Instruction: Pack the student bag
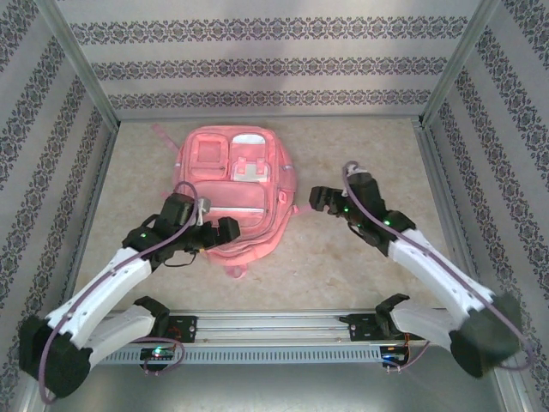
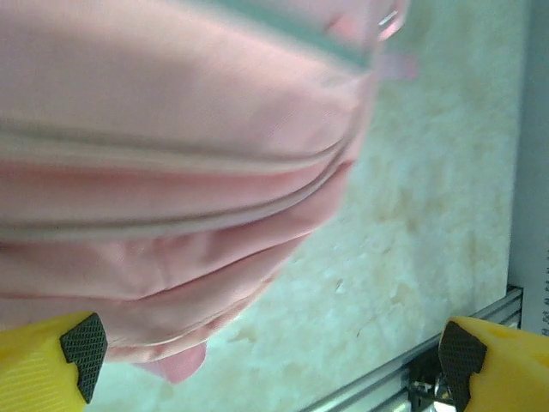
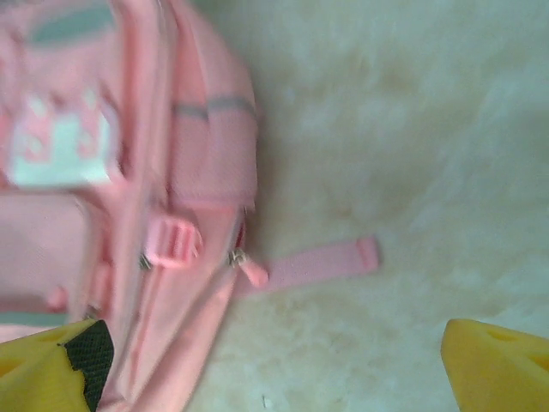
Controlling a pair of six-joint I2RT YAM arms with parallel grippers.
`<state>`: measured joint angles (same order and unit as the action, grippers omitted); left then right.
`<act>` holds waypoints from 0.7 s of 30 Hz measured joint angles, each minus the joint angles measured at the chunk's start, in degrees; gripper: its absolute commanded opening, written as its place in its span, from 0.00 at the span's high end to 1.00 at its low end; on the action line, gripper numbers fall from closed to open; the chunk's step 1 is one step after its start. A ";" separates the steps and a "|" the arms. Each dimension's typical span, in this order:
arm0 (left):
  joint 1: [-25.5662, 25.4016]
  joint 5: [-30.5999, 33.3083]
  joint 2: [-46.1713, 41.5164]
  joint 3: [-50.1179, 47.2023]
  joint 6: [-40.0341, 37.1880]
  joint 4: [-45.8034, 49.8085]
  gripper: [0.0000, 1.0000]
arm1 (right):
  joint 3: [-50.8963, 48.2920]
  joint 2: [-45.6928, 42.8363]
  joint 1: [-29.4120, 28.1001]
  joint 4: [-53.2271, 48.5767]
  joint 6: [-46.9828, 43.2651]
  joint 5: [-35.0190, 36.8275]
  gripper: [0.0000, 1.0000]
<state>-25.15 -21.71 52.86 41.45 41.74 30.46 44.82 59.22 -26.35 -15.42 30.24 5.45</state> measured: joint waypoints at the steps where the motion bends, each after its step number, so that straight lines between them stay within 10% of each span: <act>1: 0.00 2.56 -1.22 1.60 -1.46 0.59 0.00 | -0.48 -2.47 0.02 0.68 -0.57 2.12 0.02; 13: 2.45 41.51 -13.35 -12.92 -29.53 -17.51 0.00 | -33.38 -10.10 11.26 35.01 -23.80 17.90 0.02; 21: 14.05 44.00 -6.78 -30.32 -35.32 -42.23 0.00 | -36.06 4.13 22.71 54.53 -25.90 10.03 0.02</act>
<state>-11.09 22.28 46.09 11.14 6.42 -11.77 8.75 63.35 -3.64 39.11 4.34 15.49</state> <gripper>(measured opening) 0.998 0.977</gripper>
